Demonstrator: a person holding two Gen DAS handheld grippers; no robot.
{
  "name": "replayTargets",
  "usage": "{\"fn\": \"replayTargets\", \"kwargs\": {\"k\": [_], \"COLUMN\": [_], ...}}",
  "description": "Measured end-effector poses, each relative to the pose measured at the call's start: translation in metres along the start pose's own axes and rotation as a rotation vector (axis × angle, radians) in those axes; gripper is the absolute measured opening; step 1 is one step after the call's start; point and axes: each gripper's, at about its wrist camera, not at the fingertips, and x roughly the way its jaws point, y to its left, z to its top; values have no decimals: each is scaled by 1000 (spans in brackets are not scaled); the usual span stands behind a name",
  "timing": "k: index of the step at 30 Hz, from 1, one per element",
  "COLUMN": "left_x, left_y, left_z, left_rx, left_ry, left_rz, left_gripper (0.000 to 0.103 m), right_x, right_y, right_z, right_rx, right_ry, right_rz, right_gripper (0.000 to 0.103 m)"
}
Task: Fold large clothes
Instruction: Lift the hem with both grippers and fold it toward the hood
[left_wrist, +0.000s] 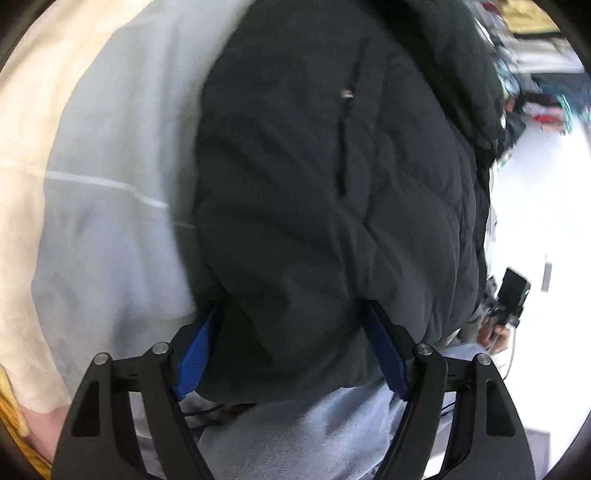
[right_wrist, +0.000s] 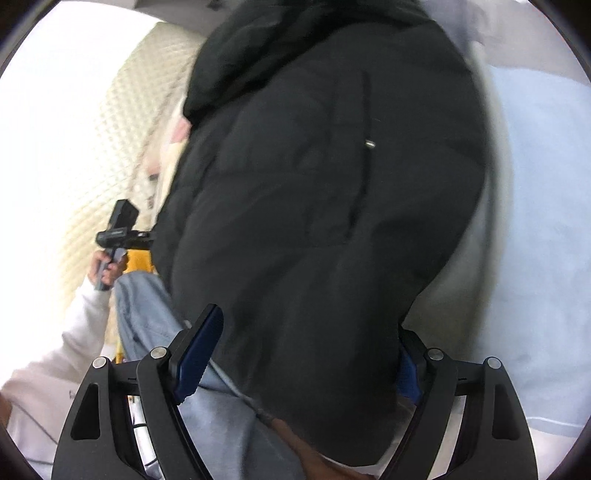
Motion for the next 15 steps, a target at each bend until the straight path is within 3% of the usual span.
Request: {"fn": "replayTargets", "kwargs": {"k": [3,7,11,15], "left_x": [-1,0,12,19], "left_y": [-16,-32,-20,2], "left_z": [0,-2,4,9], "left_rx": [63,168,94,-23], "left_ry": [-42,-41,13,56], "left_rz": [42,47,73,39], "left_gripper": [66,64,65,75], "right_x": [1,3,21,36], "right_y": [7,11,-1,-20], "right_z": [2,3,8,6], "right_rx": [-26,-49,2,59], "right_ry": [-12,-8,39,87], "right_rz": [27,31,-30,-61], "right_gripper": [83,83,83,83]}}
